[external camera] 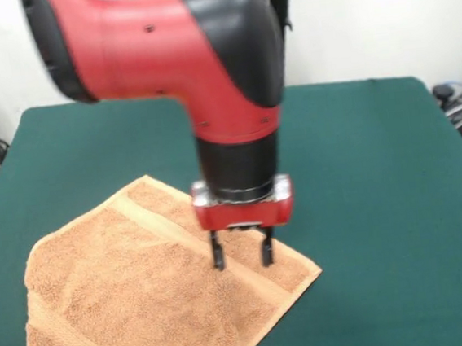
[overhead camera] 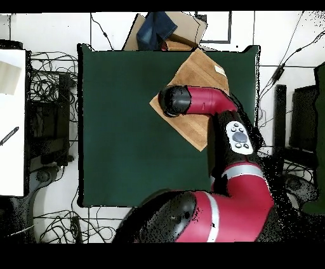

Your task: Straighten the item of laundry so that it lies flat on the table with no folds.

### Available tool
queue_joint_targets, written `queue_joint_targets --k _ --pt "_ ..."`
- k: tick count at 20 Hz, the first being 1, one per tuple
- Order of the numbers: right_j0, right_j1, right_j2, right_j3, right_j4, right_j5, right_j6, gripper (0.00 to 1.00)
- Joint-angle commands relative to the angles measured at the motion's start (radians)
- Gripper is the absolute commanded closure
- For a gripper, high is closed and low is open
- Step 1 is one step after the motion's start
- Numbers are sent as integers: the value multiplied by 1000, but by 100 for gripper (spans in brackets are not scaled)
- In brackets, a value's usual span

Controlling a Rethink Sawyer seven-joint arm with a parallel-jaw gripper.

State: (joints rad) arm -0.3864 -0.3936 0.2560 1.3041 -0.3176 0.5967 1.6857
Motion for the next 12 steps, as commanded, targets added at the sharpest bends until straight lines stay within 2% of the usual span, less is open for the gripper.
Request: queue_joint_targets --k 1,4,7,12 --pt "90 -2 -77 96 61 -79 332 0" --pt "87 75 -86 35 62 -121 292 0" --pt "40 164 -59 -42 55 -141 190 0" --pt "15 191 -54 -69 45 -145 140 0"
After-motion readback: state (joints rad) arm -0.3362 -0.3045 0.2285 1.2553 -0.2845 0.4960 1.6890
